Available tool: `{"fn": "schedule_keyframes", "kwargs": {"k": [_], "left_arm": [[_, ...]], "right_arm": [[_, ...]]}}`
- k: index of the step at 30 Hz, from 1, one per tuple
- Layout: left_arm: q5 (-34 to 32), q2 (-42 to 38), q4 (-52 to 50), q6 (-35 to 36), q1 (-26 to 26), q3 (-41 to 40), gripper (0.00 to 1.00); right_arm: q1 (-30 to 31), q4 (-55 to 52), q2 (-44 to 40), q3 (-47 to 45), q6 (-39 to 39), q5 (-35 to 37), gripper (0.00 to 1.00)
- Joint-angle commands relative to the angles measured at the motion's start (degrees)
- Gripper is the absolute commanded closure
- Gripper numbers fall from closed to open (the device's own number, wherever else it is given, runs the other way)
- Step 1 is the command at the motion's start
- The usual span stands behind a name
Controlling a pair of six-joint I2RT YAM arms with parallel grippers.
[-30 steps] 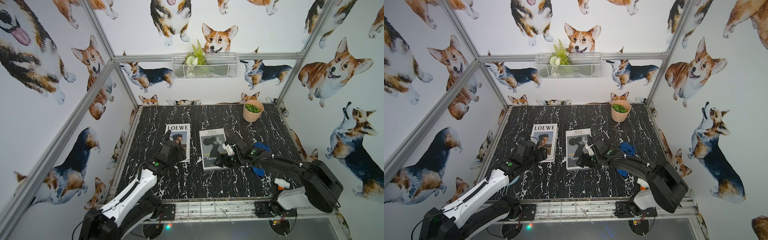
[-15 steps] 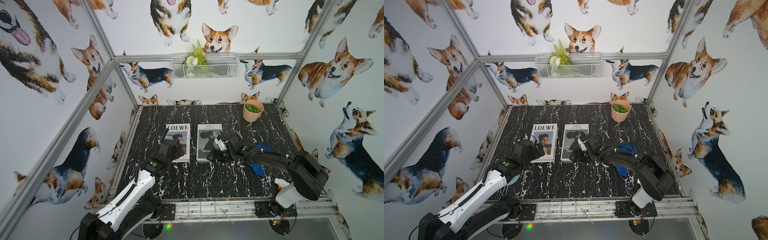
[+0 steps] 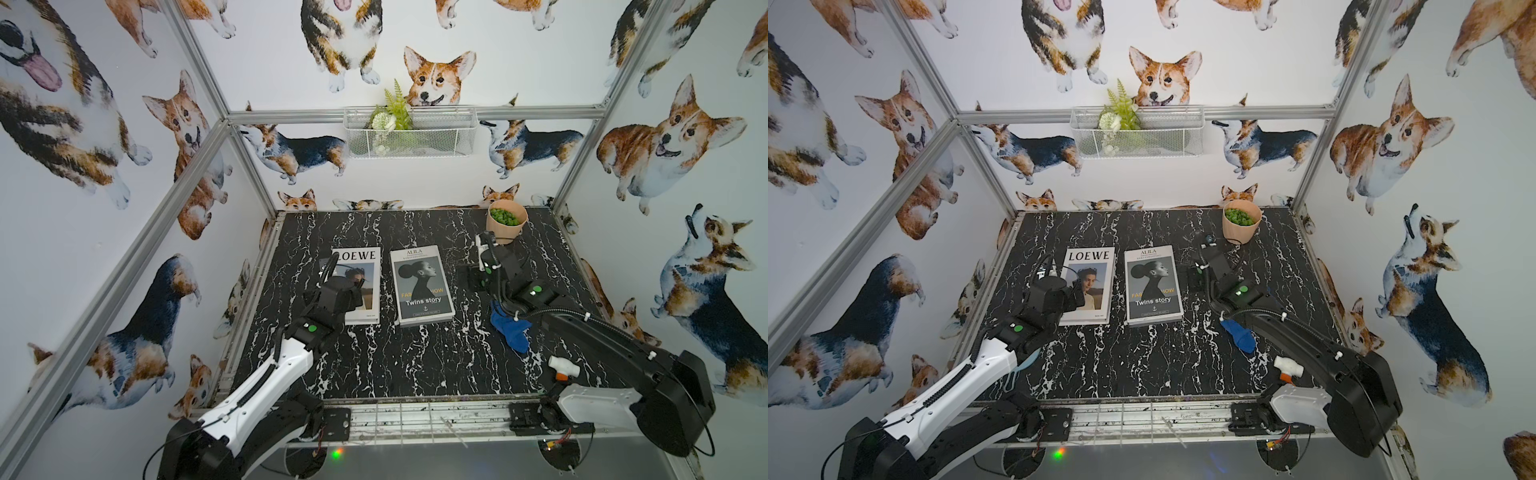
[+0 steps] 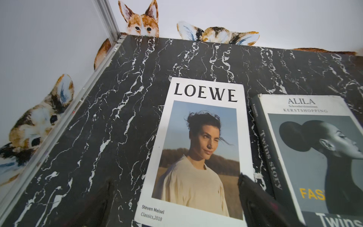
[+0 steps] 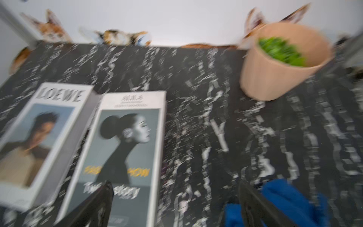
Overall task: Wipe the cover of the book
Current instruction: Reset both arms
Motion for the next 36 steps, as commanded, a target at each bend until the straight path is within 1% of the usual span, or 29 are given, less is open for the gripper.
{"fn": "schedule_keyframes", "kwargs": {"k": [1, 3, 6, 7, 9, 11, 13, 15, 16, 17, 18, 19, 20, 21, 23, 24, 25, 26, 28, 29, 30, 31, 32, 33, 35, 36], "left_arm": [[-4.67, 0.27, 8.60, 8.25, 0.06, -1.26, 0.00], [-5.40, 0.17, 13.44, 12.11, 0.10, -2.67, 0.00], [-5.72, 0.52, 19.64, 16.93, 0.11, -4.46, 0.00], [-5.71, 0.89, 20.81, 18.16, 0.14, -4.75, 0.00], [-6.02, 2.33, 22.94, 20.17, 0.31, -5.32, 0.00], [-6.31, 4.51, 27.95, 22.97, 0.78, -7.02, 0.00], [-6.15, 6.55, 33.45, 25.00, 1.36, -9.51, 0.00], [-4.63, 8.40, 39.66, 27.02, 2.37, -12.27, 0.00], [-3.71, 9.32, 42.02, 27.90, 2.87, -13.34, 0.00], [-3.09, 10.37, 44.12, 27.97, 3.76, -14.15, 0.00], [-2.53, 11.53, 45.34, 27.07, 4.92, -14.75, 0.00], [-2.02, 12.65, 46.04, 26.04, 5.99, -14.99, 0.00], [-1.10, 13.75, 46.88, 25.56, 7.14, -15.33, 0.00], [0.11, 15.37, 48.57, 25.50, 8.46, -15.99, 0.00], [1.10, 18.77, 53.84, 25.06, 10.42, -17.75, 0.00], [0.60, 20.36, 56.99, 25.69, 10.96, -18.04, 0.00], [0.63, 20.85, 56.42, 25.36, 11.04, -17.30, 0.00], [2.06, 21.19, 55.41, 25.20, 11.65, -16.62, 0.00], [4.61, 22.91, 57.19, 24.57, 13.36, -16.03, 0.00], [5.25, 24.01, 58.93, 24.17, 14.14, -15.80, 0.00], [5.77, 25.42, 61.45, 23.39, 14.83, -15.98, 0.00], [7.40, 27.26, 64.28, 23.43, 15.62, -16.37, 0.00], [7.62, 29.57, 67.76, 23.40, 16.11, -16.97, 0.00], [7.43, 32.96, 73.45, 24.24, 16.45, -17.75, 0.00], [10.18, 34.67, 75.85, 21.80, 18.17, -19.20, 0.00], [9.96, 36.23, 78.35, 22.70, 18.47, -19.13, 0.00]], "right_arm": [[-3.34, 17.55, -4.64, -9.12, -13.97, 17.29, 0.01], [-6.94, 24.82, -7.73, -15.76, -17.35, 17.23, 0.05], [-11.08, 28.97, -10.41, -22.49, -19.44, 13.90, 0.05], [-12.04, 30.24, -10.63, -23.99, -20.11, 12.66, 0.05], [-14.36, 36.84, -9.57, -27.86, -22.12, 9.79, 0.05], [-17.54, 48.13, -5.23, -32.46, -23.90, 6.65, 0.04], [-20.35, 54.18, 0.12, -34.08, -22.53, 5.78, 0.04], [-23.01, 59.38, 5.02, -34.35, -20.76, 4.12, 0.04], [-23.60, 60.42, 6.36, -33.86, -20.09, 4.22, 0.03], [-24.50, 58.11, 6.85, -32.49, -16.13, 3.91, 0.02], [-26.39, 58.86, 7.73, -32.64, -15.03, -0.51, 0.03], [-27.65, 59.43, 9.33, -32.69, -13.64, -1.66, 0.04], [-29.32, 64.68, 12.78, -33.21, -13.00, -1.32, 0.00], [-30.49, 66.76, 14.09, -33.45, -12.75, -2.87, 0.00], [-31.62, 56.98, 12.26, -30.65, -11.10, -6.50, 0.00], [-32.32, 58.51, 13.61, -30.91, -10.18, -6.88, 0.00], [-32.62, 66.50, 17.35, -32.35, -11.15, -6.35, 0.00], [-32.50, 67.20, 17.71, -32.47, -11.65, -6.25, 0.00], [-32.62, 58.02, 13.77, -30.97, -9.90, -7.18, 0.00], [-32.70, 64.04, 15.72, -32.05, -11.25, -7.16, 0.00], [-32.61, 67.13, 17.23, -32.52, -11.90, -7.13, 0.00], [-32.50, 65.55, 16.73, -32.45, -11.73, -7.08, 0.00], [-32.49, 62.24, 15.25, -32.00, -11.08, -7.43, 0.00], [-32.56, 59.94, 14.04, -31.48, -10.34, -7.82, 0.00], [-32.58, 65.14, 16.52, -32.10, -11.79, -7.74, 0.00], [-32.55, 64.88, 16.24, -32.36, -11.70, -7.70, 0.00]]}}
